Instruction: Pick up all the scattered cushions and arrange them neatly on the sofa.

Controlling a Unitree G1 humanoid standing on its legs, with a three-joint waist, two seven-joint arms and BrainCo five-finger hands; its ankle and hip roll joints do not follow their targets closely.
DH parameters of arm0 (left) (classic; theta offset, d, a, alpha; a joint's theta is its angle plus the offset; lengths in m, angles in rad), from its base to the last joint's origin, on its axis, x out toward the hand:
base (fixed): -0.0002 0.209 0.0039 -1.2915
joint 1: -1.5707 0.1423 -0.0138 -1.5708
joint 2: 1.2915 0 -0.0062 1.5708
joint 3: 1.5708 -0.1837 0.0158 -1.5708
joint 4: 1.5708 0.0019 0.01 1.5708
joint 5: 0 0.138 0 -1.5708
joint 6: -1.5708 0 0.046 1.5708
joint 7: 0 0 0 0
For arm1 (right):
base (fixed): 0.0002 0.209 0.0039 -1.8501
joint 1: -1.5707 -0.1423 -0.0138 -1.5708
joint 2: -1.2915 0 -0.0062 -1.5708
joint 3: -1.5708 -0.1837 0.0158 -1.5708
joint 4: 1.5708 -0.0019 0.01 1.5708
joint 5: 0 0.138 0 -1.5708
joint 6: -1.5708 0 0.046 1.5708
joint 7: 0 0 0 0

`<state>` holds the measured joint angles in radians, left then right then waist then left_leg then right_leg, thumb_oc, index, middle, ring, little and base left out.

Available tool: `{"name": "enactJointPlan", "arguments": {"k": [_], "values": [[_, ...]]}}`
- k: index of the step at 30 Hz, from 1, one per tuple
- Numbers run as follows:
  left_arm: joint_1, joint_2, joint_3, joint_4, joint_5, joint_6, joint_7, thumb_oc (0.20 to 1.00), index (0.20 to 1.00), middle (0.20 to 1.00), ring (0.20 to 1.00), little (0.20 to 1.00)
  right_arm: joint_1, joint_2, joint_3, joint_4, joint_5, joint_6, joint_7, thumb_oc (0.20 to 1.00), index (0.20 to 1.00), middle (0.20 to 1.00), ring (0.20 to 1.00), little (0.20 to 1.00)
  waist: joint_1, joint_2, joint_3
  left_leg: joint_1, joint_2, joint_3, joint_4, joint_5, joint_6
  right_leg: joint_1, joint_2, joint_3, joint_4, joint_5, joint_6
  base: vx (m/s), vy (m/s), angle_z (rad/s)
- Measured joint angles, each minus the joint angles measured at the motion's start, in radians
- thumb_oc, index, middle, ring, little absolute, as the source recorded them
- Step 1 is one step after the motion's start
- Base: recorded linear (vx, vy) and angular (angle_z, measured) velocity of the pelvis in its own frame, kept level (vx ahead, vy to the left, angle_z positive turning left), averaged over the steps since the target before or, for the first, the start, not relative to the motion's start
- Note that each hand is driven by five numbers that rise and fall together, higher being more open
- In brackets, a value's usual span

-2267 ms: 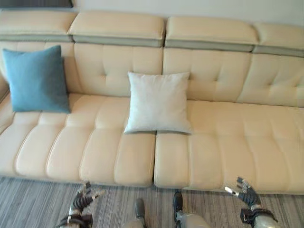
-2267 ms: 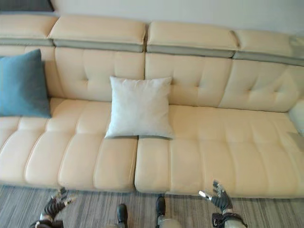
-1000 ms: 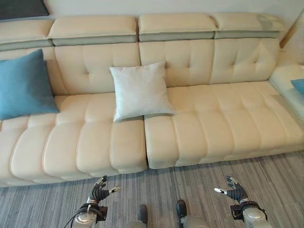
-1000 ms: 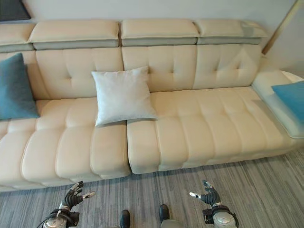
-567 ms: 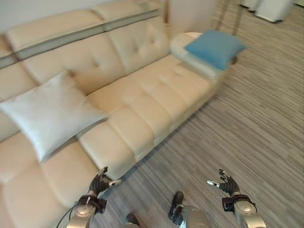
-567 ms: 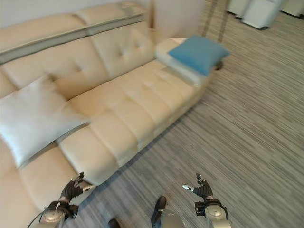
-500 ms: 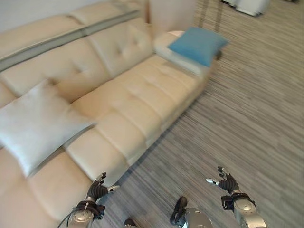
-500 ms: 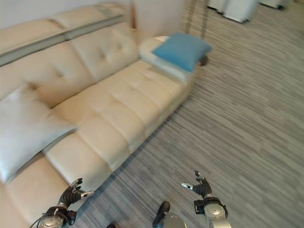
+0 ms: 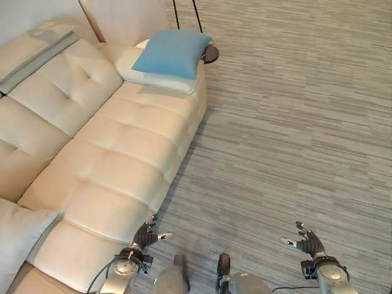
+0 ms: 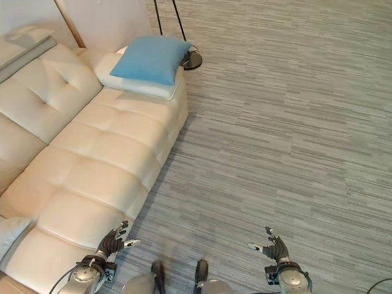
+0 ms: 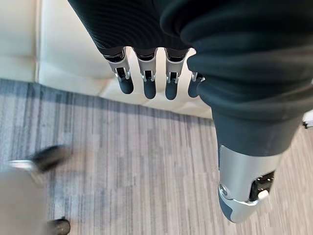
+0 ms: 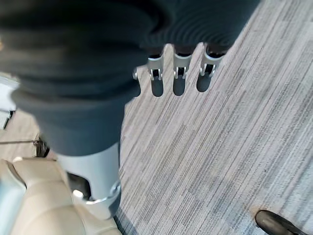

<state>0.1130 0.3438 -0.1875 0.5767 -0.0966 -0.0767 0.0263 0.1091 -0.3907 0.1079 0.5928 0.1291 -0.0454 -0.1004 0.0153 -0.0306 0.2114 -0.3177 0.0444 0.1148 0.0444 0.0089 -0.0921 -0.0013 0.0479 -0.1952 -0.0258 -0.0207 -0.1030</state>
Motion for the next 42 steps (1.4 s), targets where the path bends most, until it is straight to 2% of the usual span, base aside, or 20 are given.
{"name": "enactJointPlan", "arguments": {"k": [2,4,7,9,11,13,15,18,20,22,25,28,29,31,32,34,36,38,40,42], "values": [[0.003,0.0,0.001,0.008,0.0,0.005,0.0,1.0,1.0,1.0,1.0,1.0,-0.012,0.002,0.002,0.005,0.0,0.0,-0.001,1.0,1.0,1.0,1.0,1.0,0.024,0.017,0.005,-0.033,-0.002,-0.03,-0.051,0.03,-0.007,0.024,0.032,0.039,-0.002,-0.022,-0.006,0.51,0.147,-0.7],[0.015,0.004,0.004,0.013,0.0,0.009,0.001,1.0,1.0,1.0,1.0,1.0,-0.028,0.01,0.001,0.009,0.0,0.001,0.001,1.0,1.0,1.0,1.0,1.0,0.06,0.018,0.003,-0.034,-0.005,-0.05,-0.048,0.048,0.018,0.041,0.041,0.09,0.024,-0.015,-0.011,0.58,0.217,-0.91],[0.042,0.004,0.005,0.015,0.0,0.017,-0.003,1.0,1.0,1.0,1.0,1.0,-0.007,0.018,0.002,-0.003,-0.003,-0.001,0.007,1.0,1.0,1.0,1.0,1.0,0.061,-0.001,-0.02,0.023,-0.052,-0.051,0.029,0.067,0.086,0.091,0.009,0.173,0.083,-0.125,0.037,0.5,0.229,-0.77],[0.064,0.002,0.001,0.012,0.0,0.02,-0.006,1.0,1.0,1.0,1.0,1.0,0.012,0.02,0.01,-0.011,-0.012,-0.001,0.017,1.0,1.0,1.0,1.0,1.0,0.046,-0.004,-0.035,0.087,-0.046,-0.009,0.008,0.132,0.123,0.048,-0.007,0.182,0.285,-0.209,0.121,0.28,0.161,-0.67],[0.057,0.025,0.003,-0.01,0.0,0.019,-0.007,1.0,1.0,1.0,1.0,1.0,0.022,0.044,0.037,-0.036,-0.013,0.001,0.024,1.0,1.0,1.0,1.0,1.0,0.023,-0.047,-0.049,0.118,-0.087,0.028,0.037,0.084,0.169,-0.097,-0.107,0.15,0.637,-0.24,0.218,0.38,0.229,-0.29],[0.021,0.029,-0.003,-0.014,0.0,0.021,-0.006,1.0,1.0,1.0,1.0,1.0,0.023,0.061,0.037,-0.059,-0.013,-0.002,0.026,1.0,1.0,1.0,1.0,1.0,0.016,-0.04,-0.04,0.159,-0.107,0.028,0.023,0.061,0.181,-0.187,-0.201,0.054,0.804,-0.236,0.214,0.36,0.146,-0.14],[-0.019,0.033,-0.007,-0.027,0.0,0.012,-0.006,1.0,1.0,1.0,1.0,1.0,0.024,0.061,0.039,-0.073,-0.013,-0.003,0.029,1.0,1.0,1.0,1.0,1.0,0.008,-0.011,-0.029,0.213,-0.1,0.004,-0.012,0.052,0.191,-0.225,-0.227,-0.001,0.754,-0.236,0.203,0.39,0.05,0.11],[-0.051,0.042,0.005,-0.021,0.0,0.0,-0.004,1.0,1.0,1.0,1.0,1.0,-0.006,0.058,0.04,-0.078,-0.013,-0.011,0.029,1.0,1.0,1.0,1.0,1.0,-0.014,0.003,-0.009,0.269,-0.104,-0.015,-0.04,0.036,0.177,-0.293,-0.224,-0.04,0.517,-0.211,0.2,0.52,-0.069,0.28],[-0.041,0.037,0.017,-0.004,0.001,0.001,-0.003,1.0,1.0,1.0,1.0,1.0,-0.033,0.056,0.039,-0.081,-0.013,-0.011,0.03,1.0,1.0,1.0,1.0,1.0,-0.009,0.006,0.002,0.298,-0.101,-0.001,-0.036,-0.008,0.163,-0.333,-0.206,-0.074,0.263,-0.102,0.23,0.39,-0.071,-0.23],[-0.038,0.028,0.035,0.017,0.004,0.002,0.003,1.0,1.0,1.0,1.0,1.0,-0.049,0.055,0.037,-0.088,-0.014,-0.01,0.029,1.0,1.0,1.0,1.0,1.0,-0.02,-0.005,0.025,0.331,-0.11,-0.007,-0.037,-0.035,0.157,-0.375,-0.212,-0.075,0.151,0.021,0.245,0.54,-0.148,0.08],[-0.018,0.028,0.041,0.025,0.009,0.003,0.014,1.0,1.0,1.0,1.0,1.0,-0.043,0.059,0.037,-0.088,-0.031,-0.008,0.031,1.0,1.0,1.0,1.0,1.0,-0.032,-0.026,0.032,0.38,-0.115,-0.03,-0.031,-0.082,0.142,-0.395,-0.22,-0.066,0.037,0.088,0.262,0.41,-0.124,0.22],[0.004,0.021,0.039,0.023,0.01,0.001,0.014,1.0,1.0,1.0,1.0,1.0,-0.023,0.056,0.032,-0.089,-0.035,-0.008,0.032,1.0,1.0,1.0,1.0,1.0,-0.044,-0.037,0.026,0.44,-0.112,-0.065,-0.034,-0.136,0.126,-0.382,-0.23,-0.03,0.083,0.099,0.248,0.57,-0.217,0.35],[0.014,0.008,0.032,0.024,0.009,0.001,0.016,1.0,1.0,1.0,1.0,1.0,0.0,0.046,0.031,-0.091,-0.044,-0.004,0.04,1.0,1.0,1.0,1.0,1.0,-0.053,-0.018,0.015,0.488,-0.078,-0.094,-0.023,-0.179,0.083,-0.335,-0.211,-0.024,0.118,0.145,0.214,0.29,-0.164,0.42],[0.02,-0.003,0.034,0.022,0.008,-0.002,0.016,1.0,1.0,1.0,1.0,1.0,-0.01,0.034,0.034,-0.09,-0.051,-0.001,0.042,1.0,1.0,1.0,1.0,1.0,-0.061,0.021,0.009,0.485,-0.035,-0.105,0.04,-0.193,0.055,-0.32,-0.173,-0.029,0.153,0.171,0.174,0.35,-0.269,0.46],[0.016,-0.009,0.034,0.025,0.008,-0.004,0.017,1.0,1.0,1.0,1.0,1.0,-0.03,0.032,0.033,-0.092,-0.051,0.004,0.043,1.0,1.0,1.0,1.0,1.0,-0.058,0.019,0.009,0.414,-0.021,-0.089,0.223,-0.195,0.038,-0.3,-0.158,-0.031,0.169,0.149,0.142,0.32,-0.286,0.13],[0.027,-0.028,0.035,0.033,0.007,-0.005,0.016,1.0,1.0,1.0,1.0,1.0,-0.051,0.004,0.031,-0.118,-0.051,-0.01,0.042,1.0,1.0,1.0,1.0,1.0,-0.038,0.041,0.001,0.266,0.025,-0.069,0.583,-0.118,-0.01,-0.245,-0.127,-0.05,0.16,0.105,0.038,0.32,-0.224,-0.2],[0.04,-0.036,0.034,0.035,-0.003,-0.006,0.016,1.0,1.0,1.0,1.0,1.0,-0.067,-0.012,0.03,-0.13,-0.05,-0.013,0.037,1.0,1.0,1.0,1.0,1.0,-0.027,0.046,-0.003,0.18,0.077,-0.02,0.72,-0.124,0.0,-0.194,-0.089,-0.037,0.137,0.078,0.019,0.35,-0.109,-0.22],[0.032,-0.037,0.041,0.036,-0.007,-0.007,0.018,1.0,1.0,1.0,1.0,1.0,-0.076,-0.013,0.03,-0.134,-0.05,-0.013,0.035,1.0,1.0,1.0,1.0,1.0,-0.019,0.026,-0.002,0.129,0.066,0.032,0.656,-0.147,0.006,-0.138,-0.082,-0.026,0.091,0.082,0.022,0.39,-0.024,-0.05],[0.033,-0.04,0.042,0.038,-0.01,-0.007,0.021,1.0,1.0,1.0,1.0,1.0,-0.067,-0.012,0.033,-0.133,-0.049,-0.011,0.032,1.0,1.0,1.0,1.0,1.0,-0.002,0.011,0.002,0.107,0.036,0.075,0.45,-0.146,0.018,-0.061,-0.071,-0.033,0.017,0.099,0.015,0.37,0.013,-0.07],[0.033,-0.042,0.045,0.034,-0.01,-0.008,0.024,1.0,1.0,1.0,1.0,1.0,-0.05,-0.009,0.037,-0.131,-0.049,-0.01,0.022,1.0,1.0,1.0,1.0,1.0,0.006,0.005,0.005,0.077,0.03,0.12,0.247,-0.117,0.017,0.0,-0.051,-0.051,-0.036,0.082,0.041,0.46,0.018,0.18]]}}
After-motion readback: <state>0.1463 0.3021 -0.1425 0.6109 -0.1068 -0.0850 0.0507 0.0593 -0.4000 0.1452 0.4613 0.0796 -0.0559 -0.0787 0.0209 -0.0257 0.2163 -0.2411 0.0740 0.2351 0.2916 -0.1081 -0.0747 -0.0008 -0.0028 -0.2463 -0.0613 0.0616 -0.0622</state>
